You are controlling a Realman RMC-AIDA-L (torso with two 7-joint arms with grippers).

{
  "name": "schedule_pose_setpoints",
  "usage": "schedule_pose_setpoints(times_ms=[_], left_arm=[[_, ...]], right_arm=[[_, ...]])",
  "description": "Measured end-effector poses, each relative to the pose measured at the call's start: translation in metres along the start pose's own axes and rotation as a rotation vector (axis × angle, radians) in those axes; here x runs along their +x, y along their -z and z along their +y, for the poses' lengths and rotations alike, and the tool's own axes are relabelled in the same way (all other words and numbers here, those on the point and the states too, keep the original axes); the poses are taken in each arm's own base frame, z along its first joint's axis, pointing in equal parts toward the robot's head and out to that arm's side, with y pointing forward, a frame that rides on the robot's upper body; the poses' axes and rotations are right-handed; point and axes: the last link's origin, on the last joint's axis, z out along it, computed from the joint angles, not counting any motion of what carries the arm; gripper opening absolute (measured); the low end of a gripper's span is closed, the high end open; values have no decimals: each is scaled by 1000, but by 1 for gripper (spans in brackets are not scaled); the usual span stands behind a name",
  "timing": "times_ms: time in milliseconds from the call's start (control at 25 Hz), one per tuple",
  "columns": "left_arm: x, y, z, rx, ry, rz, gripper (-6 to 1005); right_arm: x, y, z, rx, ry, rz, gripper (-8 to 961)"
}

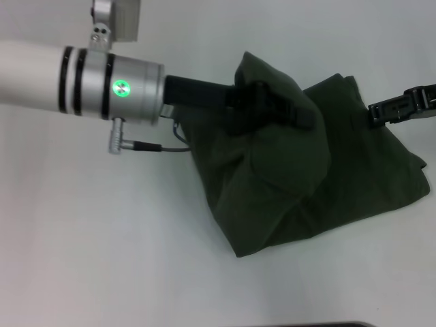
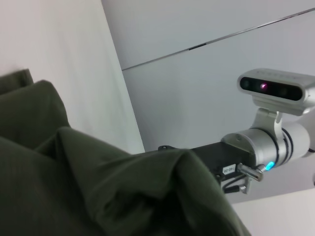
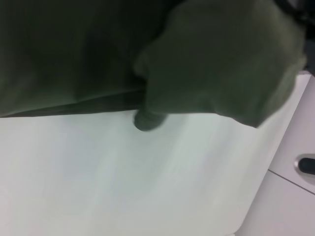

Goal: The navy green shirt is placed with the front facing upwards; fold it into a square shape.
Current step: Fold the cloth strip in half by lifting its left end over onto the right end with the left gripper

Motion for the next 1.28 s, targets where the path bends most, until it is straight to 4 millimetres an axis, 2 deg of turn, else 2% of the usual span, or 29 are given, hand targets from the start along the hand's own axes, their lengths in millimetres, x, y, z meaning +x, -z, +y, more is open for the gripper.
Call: schedule_pose_setpoints(times_ms=[240, 1000, 1280], left_arm=[[-5, -14, -12, 26, 1, 18, 86], [-6, -17, -15, 8, -1, 55, 90], [-8, -14, -14, -13, 13, 65, 92]], right_arm=[[1, -5, -1, -4, -11, -2, 718], [0, -6, -3, 4, -22, -8, 717], [4, -11, -16, 116, -54, 42, 717]])
